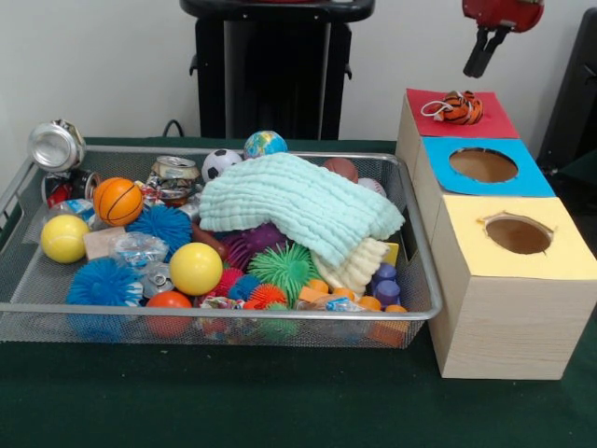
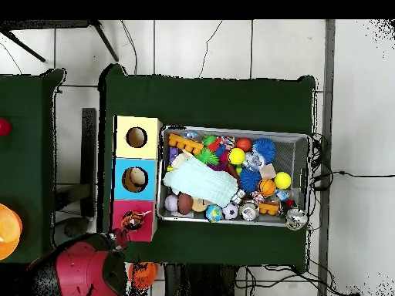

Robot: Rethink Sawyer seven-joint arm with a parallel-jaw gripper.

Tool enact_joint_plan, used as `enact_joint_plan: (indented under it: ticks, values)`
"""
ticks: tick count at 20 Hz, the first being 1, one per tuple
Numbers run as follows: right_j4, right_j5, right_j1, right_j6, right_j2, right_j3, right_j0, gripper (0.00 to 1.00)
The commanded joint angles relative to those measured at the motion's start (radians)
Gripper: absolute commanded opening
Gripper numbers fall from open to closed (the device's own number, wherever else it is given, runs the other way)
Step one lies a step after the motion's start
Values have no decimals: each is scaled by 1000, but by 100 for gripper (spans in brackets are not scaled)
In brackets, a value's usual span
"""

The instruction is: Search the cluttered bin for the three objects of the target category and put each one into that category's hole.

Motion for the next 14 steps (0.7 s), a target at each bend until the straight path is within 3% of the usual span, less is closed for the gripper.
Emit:
enact_joint_plan:
  ticks: [1,6,14]
  values:
    - [9,-95,4,219,109,62,-45,0]
    - [-35,13,-56,85,181,104,-87,0]
    - [-113,159,-133,-2,213,127,-133,0]
